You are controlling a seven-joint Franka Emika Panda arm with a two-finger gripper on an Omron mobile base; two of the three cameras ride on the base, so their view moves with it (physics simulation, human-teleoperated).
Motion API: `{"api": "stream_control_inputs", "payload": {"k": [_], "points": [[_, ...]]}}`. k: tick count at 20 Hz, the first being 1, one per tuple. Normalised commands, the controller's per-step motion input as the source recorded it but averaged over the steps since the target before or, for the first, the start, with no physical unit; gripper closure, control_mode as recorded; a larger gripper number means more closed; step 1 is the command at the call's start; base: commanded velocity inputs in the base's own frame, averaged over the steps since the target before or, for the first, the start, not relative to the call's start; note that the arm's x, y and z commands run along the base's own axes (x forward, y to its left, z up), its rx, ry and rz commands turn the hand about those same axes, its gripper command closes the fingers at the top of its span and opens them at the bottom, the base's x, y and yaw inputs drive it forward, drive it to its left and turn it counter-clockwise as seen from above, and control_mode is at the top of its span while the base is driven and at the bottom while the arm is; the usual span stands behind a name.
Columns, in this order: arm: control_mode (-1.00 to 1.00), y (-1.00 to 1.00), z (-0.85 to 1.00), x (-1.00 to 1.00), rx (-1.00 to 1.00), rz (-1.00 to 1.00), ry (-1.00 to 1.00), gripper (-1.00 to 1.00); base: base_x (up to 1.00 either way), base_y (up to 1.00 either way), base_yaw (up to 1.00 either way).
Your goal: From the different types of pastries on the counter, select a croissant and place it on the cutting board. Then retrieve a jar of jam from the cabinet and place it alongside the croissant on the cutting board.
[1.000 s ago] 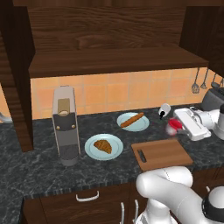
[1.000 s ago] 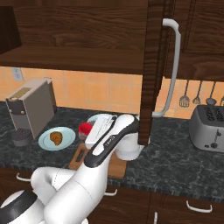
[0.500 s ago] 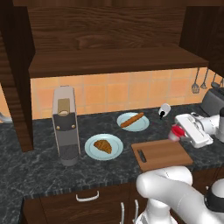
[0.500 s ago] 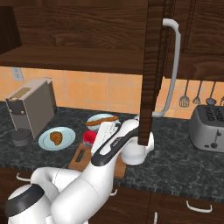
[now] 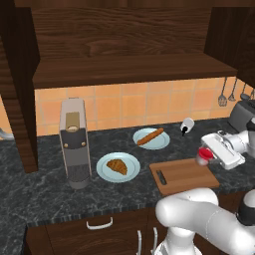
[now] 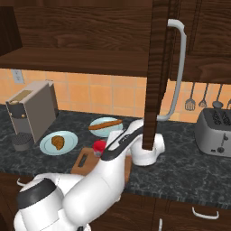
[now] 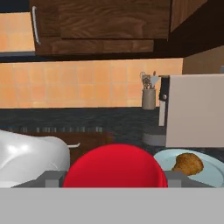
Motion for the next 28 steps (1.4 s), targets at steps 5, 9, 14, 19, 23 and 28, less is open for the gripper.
{"api": "stream_control_inputs", "payload": {"k": [5, 9, 14, 19, 23, 28], "points": [[-1.00, -0.11, -0.35, 0.11, -0.09, 0.00, 0.04, 1.00, 0.00, 0.00, 0.00], [-1.00, -0.14, -0.31, 0.01, -0.05, 0.00, 0.01, 1.00, 0.00, 0.00, 0.00], [-1.00, -0.13, -0.23, 0.00, 0.00, 0.00, 0.01, 1.00, 0.00, 0.00, 0.00], [-1.00, -0.06, -0.19, 0.00, 0.00, 0.00, 0.02, 1.00, 0.00, 0.00, 0.00], [-1.00, -0.12, -0.27, 0.00, -0.01, 0.00, 0.00, 1.00, 0.00, 0.00, 0.00], [-1.00, -0.12, -0.27, 0.11, 0.00, 0.00, 0.00, 1.00, 0.00, 0.00, 0.00]]}}
